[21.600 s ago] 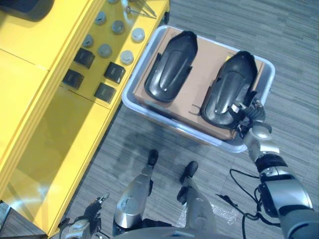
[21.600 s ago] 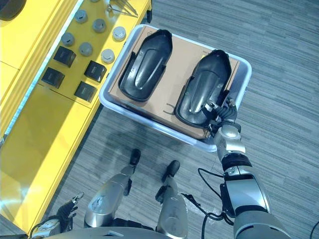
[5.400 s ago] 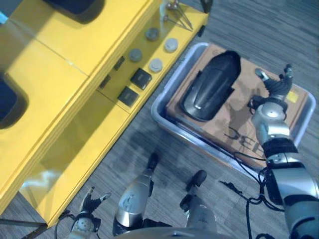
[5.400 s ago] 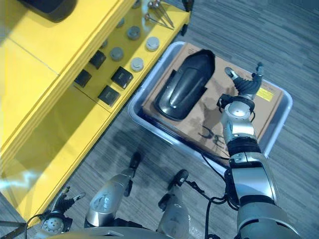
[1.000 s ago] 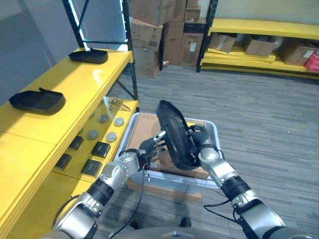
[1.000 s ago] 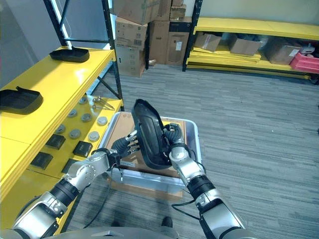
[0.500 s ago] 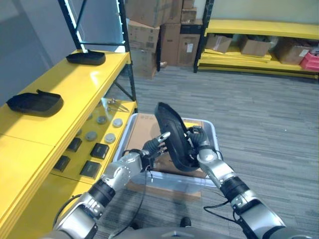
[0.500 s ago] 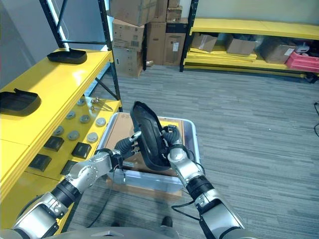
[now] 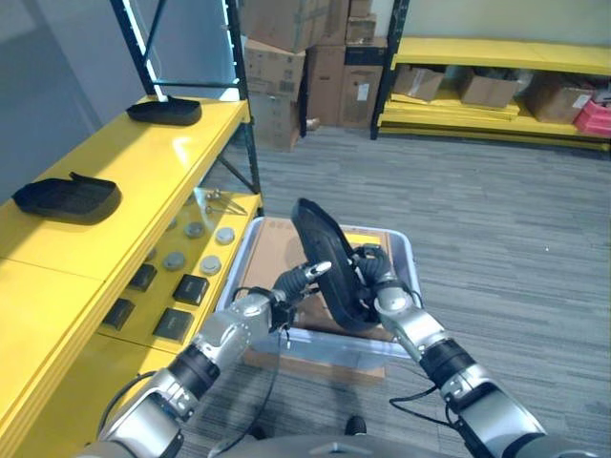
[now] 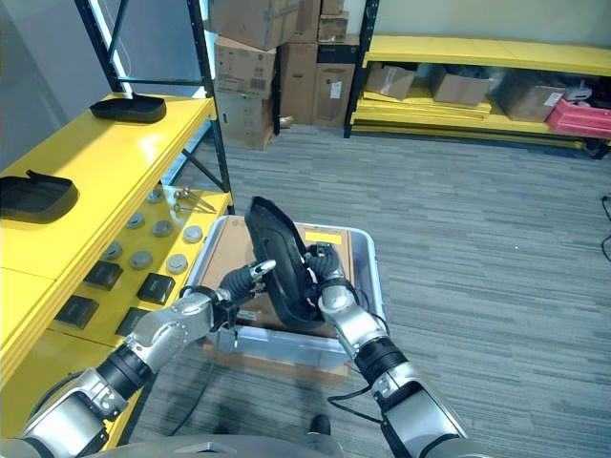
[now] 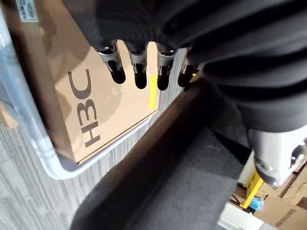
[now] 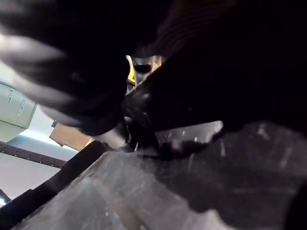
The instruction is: Move parts from the plastic box to the shelf.
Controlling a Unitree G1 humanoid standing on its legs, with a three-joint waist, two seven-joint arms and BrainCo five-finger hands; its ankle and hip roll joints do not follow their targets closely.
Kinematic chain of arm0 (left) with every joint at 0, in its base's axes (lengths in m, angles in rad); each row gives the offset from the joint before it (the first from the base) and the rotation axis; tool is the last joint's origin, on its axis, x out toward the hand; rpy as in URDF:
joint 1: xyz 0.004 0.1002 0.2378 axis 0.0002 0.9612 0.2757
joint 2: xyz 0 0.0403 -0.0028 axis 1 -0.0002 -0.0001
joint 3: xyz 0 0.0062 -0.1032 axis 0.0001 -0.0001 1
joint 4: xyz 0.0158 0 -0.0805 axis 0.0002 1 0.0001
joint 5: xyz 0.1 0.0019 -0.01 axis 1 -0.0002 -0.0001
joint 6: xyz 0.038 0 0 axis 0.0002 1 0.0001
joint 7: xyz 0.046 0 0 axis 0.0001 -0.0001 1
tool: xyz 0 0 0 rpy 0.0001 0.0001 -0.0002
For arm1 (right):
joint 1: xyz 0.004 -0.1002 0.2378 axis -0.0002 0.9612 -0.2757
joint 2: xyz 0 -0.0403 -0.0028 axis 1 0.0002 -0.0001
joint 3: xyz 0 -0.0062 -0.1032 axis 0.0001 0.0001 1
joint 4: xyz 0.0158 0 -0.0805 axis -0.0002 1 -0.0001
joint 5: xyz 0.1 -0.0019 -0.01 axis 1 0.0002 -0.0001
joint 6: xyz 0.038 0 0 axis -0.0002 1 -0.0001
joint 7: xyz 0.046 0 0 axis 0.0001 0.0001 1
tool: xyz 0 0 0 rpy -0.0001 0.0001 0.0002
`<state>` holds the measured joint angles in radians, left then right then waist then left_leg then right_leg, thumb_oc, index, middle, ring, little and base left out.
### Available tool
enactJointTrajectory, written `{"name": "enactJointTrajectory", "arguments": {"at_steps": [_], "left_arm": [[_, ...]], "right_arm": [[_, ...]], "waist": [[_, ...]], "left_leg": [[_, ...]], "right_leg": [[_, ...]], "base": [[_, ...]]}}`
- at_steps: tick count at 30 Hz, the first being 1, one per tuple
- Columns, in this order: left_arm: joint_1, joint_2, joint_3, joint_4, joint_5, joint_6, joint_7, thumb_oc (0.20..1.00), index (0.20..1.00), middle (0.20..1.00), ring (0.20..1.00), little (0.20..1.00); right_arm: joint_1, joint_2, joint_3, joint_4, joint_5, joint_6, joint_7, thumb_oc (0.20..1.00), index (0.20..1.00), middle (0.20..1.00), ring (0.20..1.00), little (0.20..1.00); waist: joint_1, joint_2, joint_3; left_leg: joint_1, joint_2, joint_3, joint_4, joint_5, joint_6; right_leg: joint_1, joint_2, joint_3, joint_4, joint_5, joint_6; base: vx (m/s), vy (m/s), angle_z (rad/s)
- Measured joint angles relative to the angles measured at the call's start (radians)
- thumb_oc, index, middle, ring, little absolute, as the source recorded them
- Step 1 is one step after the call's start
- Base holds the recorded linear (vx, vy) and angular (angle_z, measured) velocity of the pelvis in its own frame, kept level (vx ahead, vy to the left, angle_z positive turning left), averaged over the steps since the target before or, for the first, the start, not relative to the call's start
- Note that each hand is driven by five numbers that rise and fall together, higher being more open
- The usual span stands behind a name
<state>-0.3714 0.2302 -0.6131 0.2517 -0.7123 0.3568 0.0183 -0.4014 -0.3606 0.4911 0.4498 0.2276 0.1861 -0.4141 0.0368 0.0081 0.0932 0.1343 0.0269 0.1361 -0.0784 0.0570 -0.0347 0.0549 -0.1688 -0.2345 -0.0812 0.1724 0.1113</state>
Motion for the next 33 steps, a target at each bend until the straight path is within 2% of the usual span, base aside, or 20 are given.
{"name": "enactJointTrajectory", "arguments": {"at_steps": [7,12,14,23,29,33], "left_arm": [[-0.002,0.02,-0.017,0.002,0.116,0.017,-0.005,1.0,1.0,1.0,1.0,1.0],[-0.007,0.025,-0.018,0.002,0.148,0.032,-0.009,1.0,1.0,1.0,1.0,1.0],[-0.007,0.025,-0.018,0.002,0.148,0.033,-0.009,0.2,0.2,0.2,0.2,0.2],[-0.007,0.038,-0.017,0.028,0.147,0.033,0.025,0.2,0.2,0.2,0.2,0.2],[-0.007,0.036,-0.019,0.044,0.125,0.033,0.088,0.2,0.2,0.2,0.2,0.2],[-0.007,0.038,-0.011,0.044,0.125,0.033,0.085,0.2,0.2,0.2,0.2,0.2]], "right_arm": [[-0.003,0.009,0.017,0.0,0.0,0.03,0.002,0.2,0.2,0.2,0.2,0.2],[-0.003,0.01,0.019,0.0,0.0,0.036,0.002,0.2,0.2,0.2,0.2,0.2],[-0.003,0.01,0.021,0.0,0.0,0.036,0.002,0.2,0.2,0.2,0.2,0.2],[-0.009,0.007,0.02,0.0,0.0,0.036,-0.01,0.2,0.2,0.2,0.2,0.2],[-0.023,0.009,0.02,-0.001,0.003,0.037,-0.026,0.2,0.2,0.2,0.2,0.2],[-0.036,0.007,0.018,0.0,0.009,0.041,-0.027,0.2,0.2,0.2,0.2,0.2]], "waist": [[0.004,0.008,-0.005],[0.011,0.015,-0.009],[0.013,0.016,-0.009],[0.015,0.016,-0.009],[0.016,0.017,-0.008],[0.019,0.019,-0.007]], "left_leg": [[0.004,0.0,-0.001,0.0,0.0,0.0],[0.007,0.0,-0.003,0.0,-0.002,0.003],[0.007,0.0,-0.004,-0.001,-0.002,0.004],[0.007,0.0,-0.005,0.0,-0.001,0.003],[0.008,0.0,-0.007,0.0,0.001,-0.001],[0.008,0.0,-0.01,-0.001,0.001,0.0]], "right_leg": [[0.005,0.0,0.0,0.0,0.0,0.0],[0.009,0.0,-0.001,0.0,0.0,0.0],[0.01,0.0,-0.002,0.0,0.0,0.0],[0.011,0.0,-0.003,0.0,0.0,0.0],[0.013,0.0,-0.004,0.0,0.0,0.001],[0.014,-0.001,-0.006,0.0,-0.001,0.0]], "base": [[0.0,0.0,0.0],[0.0,0.0,0.0],[0.0,0.0,0.0],[0.0,0.0,0.0],[0.0,0.0,0.0],[0.0,0.0,0.01]]}}
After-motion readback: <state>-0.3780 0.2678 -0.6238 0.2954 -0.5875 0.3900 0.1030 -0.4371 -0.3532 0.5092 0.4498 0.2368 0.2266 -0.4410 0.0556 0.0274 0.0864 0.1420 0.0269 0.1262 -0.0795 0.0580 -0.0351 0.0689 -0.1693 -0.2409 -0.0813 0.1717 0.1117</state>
